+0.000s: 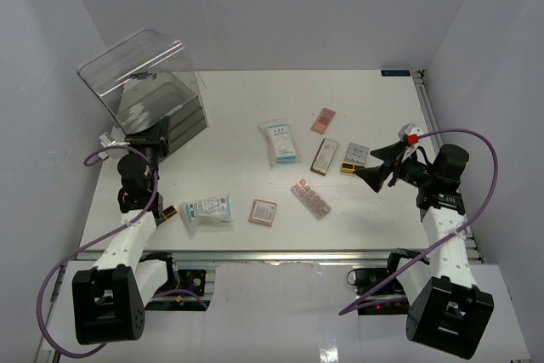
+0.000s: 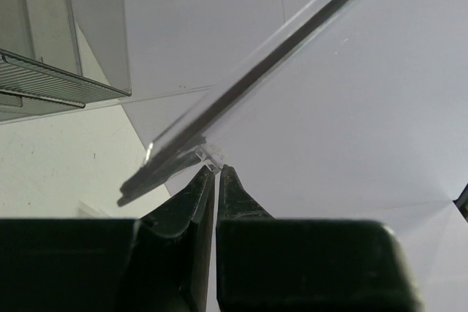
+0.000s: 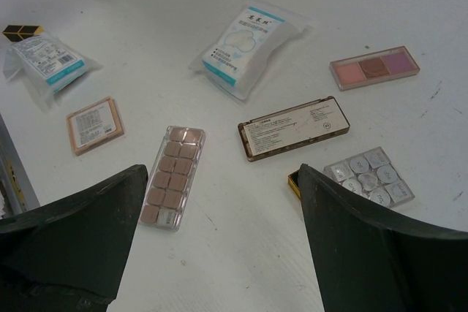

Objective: Organize the makeup

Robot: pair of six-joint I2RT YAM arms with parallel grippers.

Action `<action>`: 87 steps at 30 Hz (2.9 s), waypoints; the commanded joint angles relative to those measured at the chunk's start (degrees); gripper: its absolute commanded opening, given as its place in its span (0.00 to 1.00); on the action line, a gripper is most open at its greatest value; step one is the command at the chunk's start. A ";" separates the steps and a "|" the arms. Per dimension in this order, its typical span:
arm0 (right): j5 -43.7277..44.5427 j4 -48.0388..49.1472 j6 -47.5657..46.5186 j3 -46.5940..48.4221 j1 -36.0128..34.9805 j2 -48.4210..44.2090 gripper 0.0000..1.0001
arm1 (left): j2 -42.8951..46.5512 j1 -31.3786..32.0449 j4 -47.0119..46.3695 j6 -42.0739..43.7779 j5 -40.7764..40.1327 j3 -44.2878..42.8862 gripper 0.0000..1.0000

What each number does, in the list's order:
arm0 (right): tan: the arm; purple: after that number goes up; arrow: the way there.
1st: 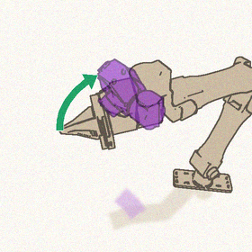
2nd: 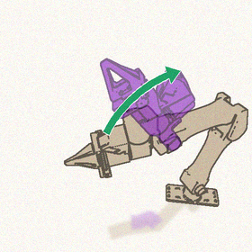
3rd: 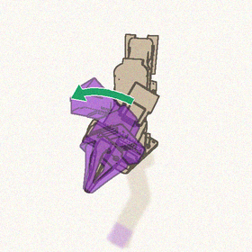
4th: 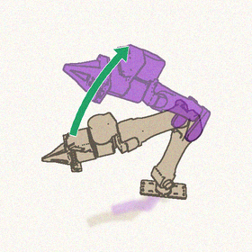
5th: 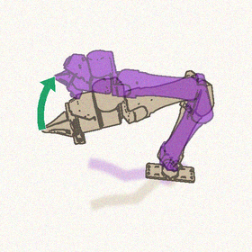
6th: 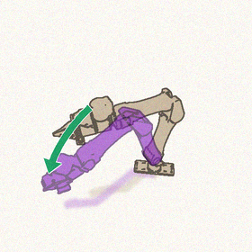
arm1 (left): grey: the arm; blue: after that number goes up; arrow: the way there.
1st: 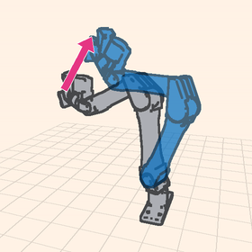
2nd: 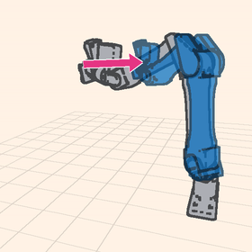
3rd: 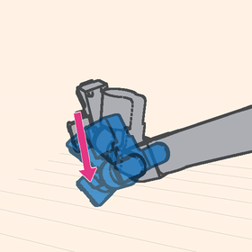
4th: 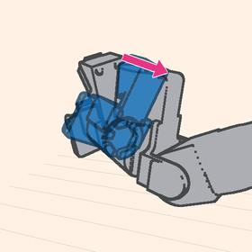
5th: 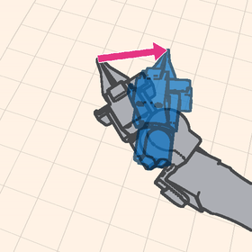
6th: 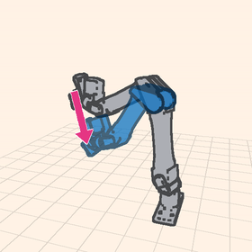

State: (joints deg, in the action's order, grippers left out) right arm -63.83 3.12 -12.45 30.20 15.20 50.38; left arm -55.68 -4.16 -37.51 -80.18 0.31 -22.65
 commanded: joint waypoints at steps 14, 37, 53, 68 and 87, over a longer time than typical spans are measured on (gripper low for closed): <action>6.44 -9.79 -14.13 9.44 -22.57 8.71 0.90 | 5.94 0.56 3.22 0.20 3.47 -0.90 0.00; 26.31 -14.52 9.02 61.13 -52.29 56.06 0.90 | 8.33 1.09 17.24 16.11 -0.10 -0.24 0.69; 22.57 0.15 22.05 45.45 -51.68 49.90 0.90 | -13.19 1.09 -2.78 5.02 -11.20 1.03 0.58; 12.92 1.30 17.75 41.52 -49.06 49.00 0.90 | -15.64 0.84 -6.66 4.63 -14.19 -0.11 0.57; 0.92 12.57 18.50 33.15 -46.06 44.99 0.90 | -25.32 -0.30 -13.70 3.29 -15.32 -3.24 0.39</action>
State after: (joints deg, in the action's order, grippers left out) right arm -60.40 11.43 5.62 64.59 -31.45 97.49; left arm -80.24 -4.01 -48.95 -76.39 -13.56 -24.18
